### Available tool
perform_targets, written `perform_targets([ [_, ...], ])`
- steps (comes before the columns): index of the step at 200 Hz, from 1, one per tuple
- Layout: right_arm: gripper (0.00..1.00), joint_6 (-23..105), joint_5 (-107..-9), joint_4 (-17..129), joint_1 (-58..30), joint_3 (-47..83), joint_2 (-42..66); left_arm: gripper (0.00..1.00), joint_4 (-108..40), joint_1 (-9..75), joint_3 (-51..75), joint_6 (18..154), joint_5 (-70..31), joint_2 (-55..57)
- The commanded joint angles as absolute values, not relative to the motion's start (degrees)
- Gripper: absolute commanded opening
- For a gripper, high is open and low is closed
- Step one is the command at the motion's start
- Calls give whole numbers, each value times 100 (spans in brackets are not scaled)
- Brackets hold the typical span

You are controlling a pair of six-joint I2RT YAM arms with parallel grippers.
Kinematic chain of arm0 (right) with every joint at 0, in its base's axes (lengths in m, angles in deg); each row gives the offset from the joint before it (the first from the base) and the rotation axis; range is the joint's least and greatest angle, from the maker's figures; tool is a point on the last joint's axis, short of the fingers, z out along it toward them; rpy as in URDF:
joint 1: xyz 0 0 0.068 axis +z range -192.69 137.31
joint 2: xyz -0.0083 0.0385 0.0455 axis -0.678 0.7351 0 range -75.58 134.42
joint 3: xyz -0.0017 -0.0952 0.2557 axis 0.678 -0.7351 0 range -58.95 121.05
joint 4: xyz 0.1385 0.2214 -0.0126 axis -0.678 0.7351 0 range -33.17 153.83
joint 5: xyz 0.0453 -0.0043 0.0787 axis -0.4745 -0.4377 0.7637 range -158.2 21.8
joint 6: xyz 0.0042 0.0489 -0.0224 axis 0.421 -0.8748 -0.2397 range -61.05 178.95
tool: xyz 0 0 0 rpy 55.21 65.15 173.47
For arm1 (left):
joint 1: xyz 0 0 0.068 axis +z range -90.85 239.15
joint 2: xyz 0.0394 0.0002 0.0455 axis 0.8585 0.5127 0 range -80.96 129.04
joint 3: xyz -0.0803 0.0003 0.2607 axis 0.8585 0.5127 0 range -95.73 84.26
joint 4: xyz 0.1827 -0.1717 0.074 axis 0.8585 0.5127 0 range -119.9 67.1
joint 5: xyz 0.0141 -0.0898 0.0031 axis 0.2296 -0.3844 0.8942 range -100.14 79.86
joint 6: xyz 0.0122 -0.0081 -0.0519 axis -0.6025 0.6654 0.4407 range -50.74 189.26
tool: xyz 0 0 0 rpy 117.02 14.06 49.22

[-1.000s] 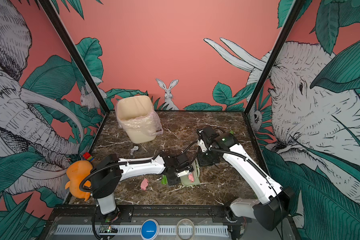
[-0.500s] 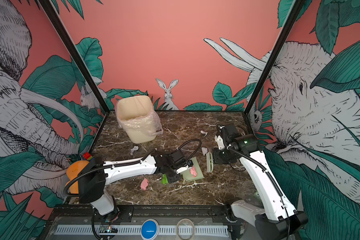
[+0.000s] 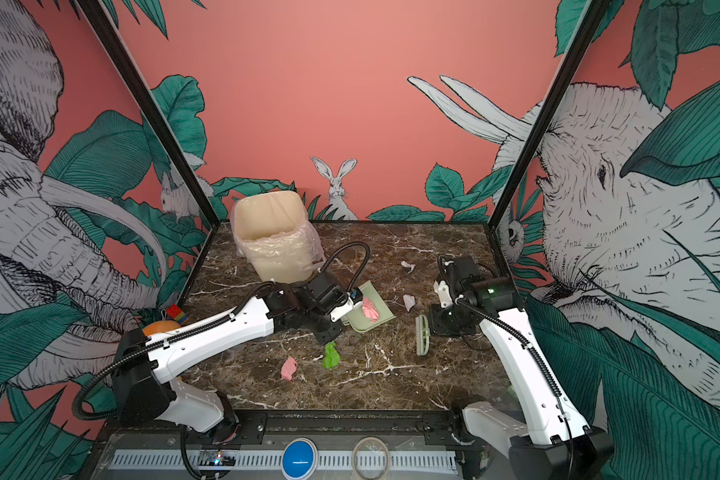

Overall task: Sweep away the paper scraps from the table
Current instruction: 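Lift the dustpan toward the beige bin with the left gripper while the right draws back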

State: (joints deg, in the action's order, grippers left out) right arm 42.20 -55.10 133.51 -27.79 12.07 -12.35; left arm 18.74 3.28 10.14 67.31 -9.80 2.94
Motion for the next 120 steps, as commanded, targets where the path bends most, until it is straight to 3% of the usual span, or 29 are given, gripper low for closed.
perform_targets([
  [1,0,4299,-5285,13120,-2818,1130,-1264,3,2516,501,606,6937,-915,-49],
  [120,0,4543,-4877,12745,-2913,995,-1068,4,4667,1862,-1607,7393,-386,-319],
])
